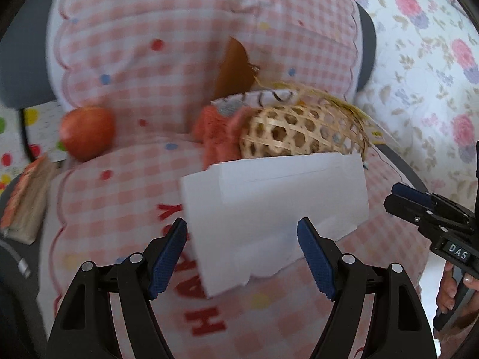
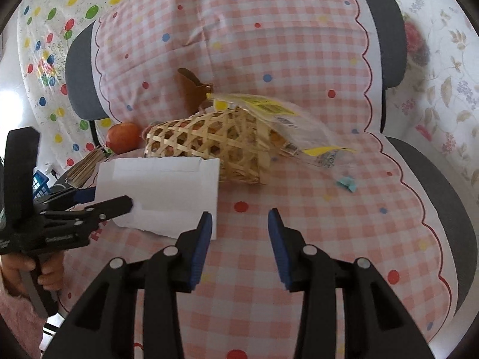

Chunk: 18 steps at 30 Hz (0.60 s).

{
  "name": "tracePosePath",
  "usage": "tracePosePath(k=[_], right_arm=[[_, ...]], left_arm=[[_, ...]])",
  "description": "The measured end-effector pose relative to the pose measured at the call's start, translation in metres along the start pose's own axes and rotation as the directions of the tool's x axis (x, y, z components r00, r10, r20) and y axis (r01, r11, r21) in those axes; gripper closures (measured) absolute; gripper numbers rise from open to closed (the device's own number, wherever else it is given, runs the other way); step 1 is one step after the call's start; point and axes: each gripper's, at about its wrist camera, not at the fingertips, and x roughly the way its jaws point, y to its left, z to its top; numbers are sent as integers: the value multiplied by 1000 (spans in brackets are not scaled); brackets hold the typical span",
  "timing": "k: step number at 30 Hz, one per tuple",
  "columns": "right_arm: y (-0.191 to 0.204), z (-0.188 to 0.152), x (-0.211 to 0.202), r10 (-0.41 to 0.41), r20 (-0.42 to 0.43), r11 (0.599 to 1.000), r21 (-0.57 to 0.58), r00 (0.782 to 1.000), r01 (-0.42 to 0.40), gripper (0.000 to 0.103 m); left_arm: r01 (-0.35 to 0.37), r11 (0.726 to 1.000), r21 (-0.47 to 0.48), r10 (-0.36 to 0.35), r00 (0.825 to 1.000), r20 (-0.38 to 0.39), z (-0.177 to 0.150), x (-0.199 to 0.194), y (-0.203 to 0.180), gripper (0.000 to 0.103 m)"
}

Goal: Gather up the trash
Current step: 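Grasp the white paper lid with the left gripper while the right gripper grasps the yellow snack packet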

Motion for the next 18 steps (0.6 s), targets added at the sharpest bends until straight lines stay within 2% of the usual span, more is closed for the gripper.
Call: tracePosePath(k=[2, 3, 5, 10, 14, 16, 18], right_arm=[[-3, -1, -2, -6, 0, 1000, 6, 1000, 6, 64], [-5, -2, -4, -9, 0, 1000, 9, 1000, 9, 63], [-7, -4, -6, -14, 0, 1000, 13, 1000, 14, 63], [-11, -11, -14, -22, -5, 1000, 21, 1000, 22, 63], [-14, -17, -24, -24, 3, 999, 26, 1000, 24, 62], [-17, -20, -29, -26, 11, 999, 30, 1000, 26, 62], [-20, -24, -36, -31, 21, 999, 35, 999, 30, 62]], left_arm=[[60, 998, -8, -60, 998, -30, 3, 7, 0, 29], [65, 998, -11, -65, 997, -31, 4, 8, -1, 33], [76, 997, -1, -76, 997, -23, 4, 5, -6, 44], [82, 996, 43, -82, 997, 0, -3, -10, -22, 81], [102, 991, 91, -106, 993, 43, -14, -36, -37, 95], [87, 989, 124, -96, 993, 75, -22, -52, -48, 101], [47, 986, 160, -68, 990, 123, -29, -68, -57, 103]])
